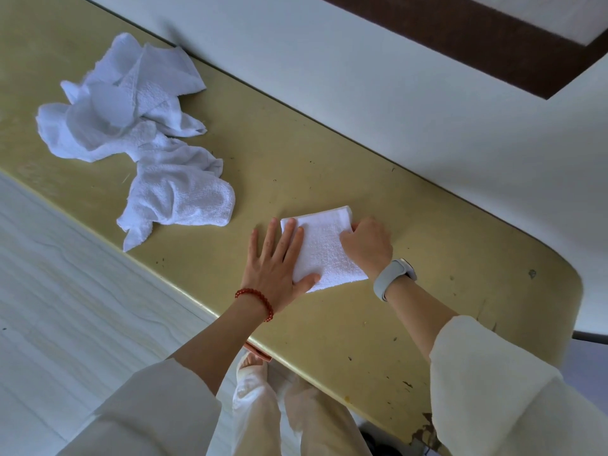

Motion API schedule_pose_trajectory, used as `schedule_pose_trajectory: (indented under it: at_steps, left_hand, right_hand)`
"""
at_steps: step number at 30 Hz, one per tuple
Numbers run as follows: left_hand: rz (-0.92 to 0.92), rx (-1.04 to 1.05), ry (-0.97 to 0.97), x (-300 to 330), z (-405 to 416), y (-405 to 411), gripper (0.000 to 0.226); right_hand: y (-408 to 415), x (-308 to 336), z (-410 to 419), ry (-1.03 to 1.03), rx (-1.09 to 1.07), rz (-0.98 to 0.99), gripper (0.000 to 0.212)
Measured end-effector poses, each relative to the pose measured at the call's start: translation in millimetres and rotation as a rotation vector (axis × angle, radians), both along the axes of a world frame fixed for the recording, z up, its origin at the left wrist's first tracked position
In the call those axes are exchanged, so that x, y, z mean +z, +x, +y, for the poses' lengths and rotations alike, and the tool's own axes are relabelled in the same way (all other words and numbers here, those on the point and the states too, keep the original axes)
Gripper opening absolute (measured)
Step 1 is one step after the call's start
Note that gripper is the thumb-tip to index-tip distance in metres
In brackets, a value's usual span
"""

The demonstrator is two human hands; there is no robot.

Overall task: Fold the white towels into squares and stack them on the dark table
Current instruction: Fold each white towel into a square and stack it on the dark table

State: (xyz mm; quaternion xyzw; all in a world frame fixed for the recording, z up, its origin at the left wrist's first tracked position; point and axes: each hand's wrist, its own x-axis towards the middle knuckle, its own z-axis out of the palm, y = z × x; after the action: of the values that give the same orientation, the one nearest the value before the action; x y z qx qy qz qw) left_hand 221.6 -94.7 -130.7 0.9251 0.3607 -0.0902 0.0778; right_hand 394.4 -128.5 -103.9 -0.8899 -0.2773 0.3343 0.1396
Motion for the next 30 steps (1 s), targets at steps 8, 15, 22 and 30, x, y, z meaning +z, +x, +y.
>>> schedule_pose_trajectory:
  at_steps: [8, 15, 22, 30]
  left_hand:
    - [0.015, 0.014, -0.002, -1.2, -1.4, -0.1, 0.081]
    - [-0.008, 0.05, -0.058, 0.9, -2.6, 1.7, 0.08]
    - [-0.832, 0.719, -0.769, 45.9, 20.0, -9.4, 0.09]
    - [-1.095, 0.759, -1.526, 106.9, 54.5, -104.9, 0.07]
  right_hand:
    - [-10.3, 27.5, -11.6, 0.307, -0.117, 0.174, 0.012]
    - [-4.3, 39.0, -10.0, 0.293, -0.198, 0.353, 0.012]
    - [-9.4, 83.4, -6.3, 0.449, 0.26, 0.279, 0.025]
    - [-69.4, 158.3, 28.2, 0.533, 0.406, 0.496, 0.03]
